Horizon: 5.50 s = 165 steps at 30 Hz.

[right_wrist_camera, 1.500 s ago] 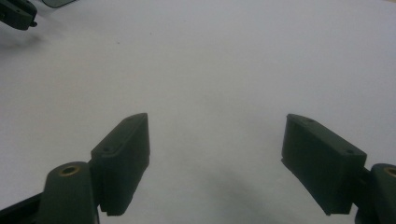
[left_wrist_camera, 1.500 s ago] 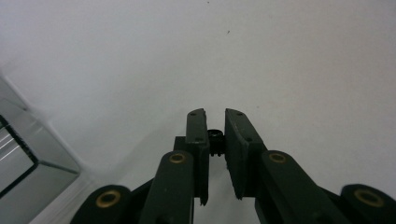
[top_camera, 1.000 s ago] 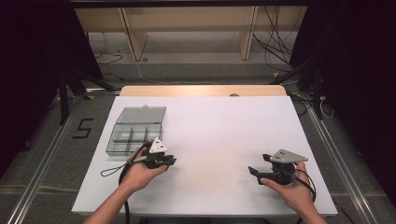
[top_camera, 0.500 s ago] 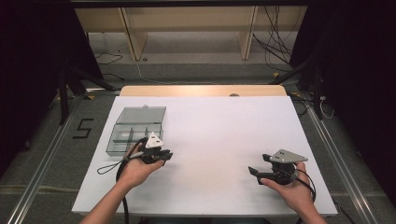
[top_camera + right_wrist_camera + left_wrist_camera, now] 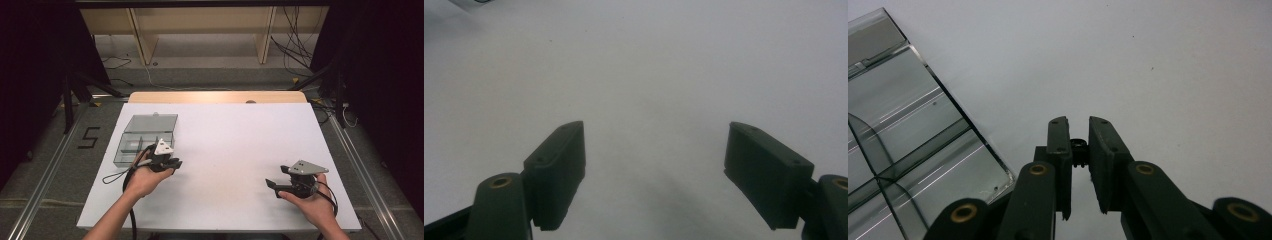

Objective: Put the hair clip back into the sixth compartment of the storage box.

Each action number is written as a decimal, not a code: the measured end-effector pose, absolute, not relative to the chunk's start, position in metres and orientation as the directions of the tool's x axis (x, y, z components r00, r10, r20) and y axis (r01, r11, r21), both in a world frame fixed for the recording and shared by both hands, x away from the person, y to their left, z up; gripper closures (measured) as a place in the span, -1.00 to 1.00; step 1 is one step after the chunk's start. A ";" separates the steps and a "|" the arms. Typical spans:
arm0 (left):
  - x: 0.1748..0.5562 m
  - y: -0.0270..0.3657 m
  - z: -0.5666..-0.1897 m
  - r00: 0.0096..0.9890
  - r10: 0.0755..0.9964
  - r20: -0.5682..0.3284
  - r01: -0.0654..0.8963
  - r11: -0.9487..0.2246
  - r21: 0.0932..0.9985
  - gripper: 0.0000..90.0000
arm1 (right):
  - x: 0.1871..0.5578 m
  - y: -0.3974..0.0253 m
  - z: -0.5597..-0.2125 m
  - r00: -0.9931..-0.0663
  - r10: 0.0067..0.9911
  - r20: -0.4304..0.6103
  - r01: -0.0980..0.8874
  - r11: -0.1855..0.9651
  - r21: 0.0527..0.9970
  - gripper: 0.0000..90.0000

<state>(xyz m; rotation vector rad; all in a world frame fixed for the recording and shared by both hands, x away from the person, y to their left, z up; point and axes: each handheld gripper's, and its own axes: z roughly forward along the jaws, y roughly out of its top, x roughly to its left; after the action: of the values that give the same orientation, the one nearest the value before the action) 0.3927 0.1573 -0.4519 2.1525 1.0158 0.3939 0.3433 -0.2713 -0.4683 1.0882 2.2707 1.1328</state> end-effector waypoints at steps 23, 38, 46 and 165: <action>0.405 0.168 -0.445 0.605 0.796 -0.016 0.567 -0.417 0.710 0.76 | 0.344 -0.271 -0.469 -0.629 0.777 0.011 0.475 0.374 0.796 -0.44; 0.413 0.174 -0.446 0.572 0.820 -0.011 0.592 -0.403 0.698 0.76 | 0.344 -0.271 -0.469 -0.629 0.777 0.009 0.477 0.376 0.794 -0.44; 0.418 0.177 -0.444 0.559 0.829 -0.007 0.600 -0.399 0.693 0.76 | 0.344 -0.271 -0.469 -0.629 0.777 0.011 0.478 0.376 0.793 -0.44; 0.408 0.203 -0.439 0.564 0.825 0.035 0.521 -0.388 0.761 -0.25 | 0.343 -0.272 -0.468 -0.630 0.777 0.019 0.481 0.371 0.794 -0.44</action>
<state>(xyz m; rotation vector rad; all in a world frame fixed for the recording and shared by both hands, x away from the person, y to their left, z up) 0.4076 0.2032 -0.4385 2.0749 1.0743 0.5395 0.3426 -0.2725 -0.4676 1.0988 2.2781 1.1383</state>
